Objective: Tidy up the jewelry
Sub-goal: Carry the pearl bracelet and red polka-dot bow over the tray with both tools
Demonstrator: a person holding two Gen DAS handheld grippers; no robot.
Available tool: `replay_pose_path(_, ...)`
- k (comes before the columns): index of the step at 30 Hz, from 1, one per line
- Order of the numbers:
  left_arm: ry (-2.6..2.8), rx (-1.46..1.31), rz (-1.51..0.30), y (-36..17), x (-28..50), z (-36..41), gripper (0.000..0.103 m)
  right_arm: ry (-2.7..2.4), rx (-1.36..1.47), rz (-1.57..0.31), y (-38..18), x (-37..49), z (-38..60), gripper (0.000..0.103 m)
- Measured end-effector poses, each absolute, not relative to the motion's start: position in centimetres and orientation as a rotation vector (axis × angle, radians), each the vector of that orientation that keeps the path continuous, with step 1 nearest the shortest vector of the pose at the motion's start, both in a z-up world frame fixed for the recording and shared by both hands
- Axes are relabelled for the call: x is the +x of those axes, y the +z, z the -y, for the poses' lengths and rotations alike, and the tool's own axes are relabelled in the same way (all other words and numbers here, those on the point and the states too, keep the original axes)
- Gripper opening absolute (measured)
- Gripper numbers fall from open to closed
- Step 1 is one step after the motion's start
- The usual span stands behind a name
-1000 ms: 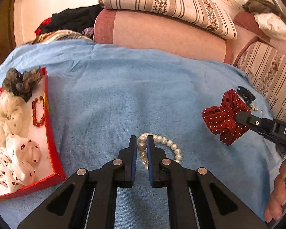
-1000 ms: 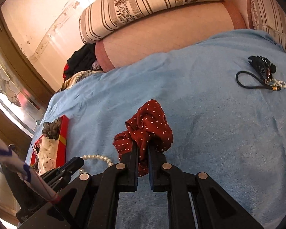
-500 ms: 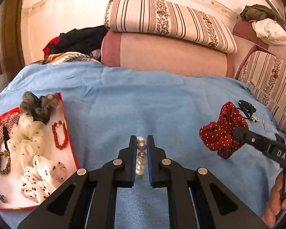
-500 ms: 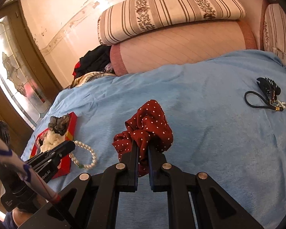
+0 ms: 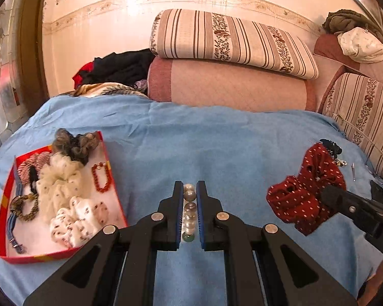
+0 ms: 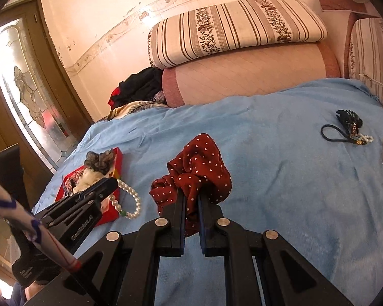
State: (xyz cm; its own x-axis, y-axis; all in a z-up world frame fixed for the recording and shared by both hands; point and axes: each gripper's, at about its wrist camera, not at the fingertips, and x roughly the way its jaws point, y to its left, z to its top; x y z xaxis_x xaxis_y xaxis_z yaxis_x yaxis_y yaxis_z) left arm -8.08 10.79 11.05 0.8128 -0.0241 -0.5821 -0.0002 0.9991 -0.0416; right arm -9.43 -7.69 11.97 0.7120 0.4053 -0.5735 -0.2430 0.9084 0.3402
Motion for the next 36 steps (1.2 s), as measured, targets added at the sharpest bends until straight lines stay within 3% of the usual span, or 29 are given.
replay_pose_path(23,0.066,-0.081,-0.535,15.2,-18.3,-14.2,0.010,0.420,0.159,-0.610,17.6,-18.9,3.3,0.009)
replay_pose_path(36,0.250,-0.262,-0.550,14.4,-15.9,-25.9,0.010,0.543,0.066,-0.672,16.3,-14.2,-5.0,0.009)
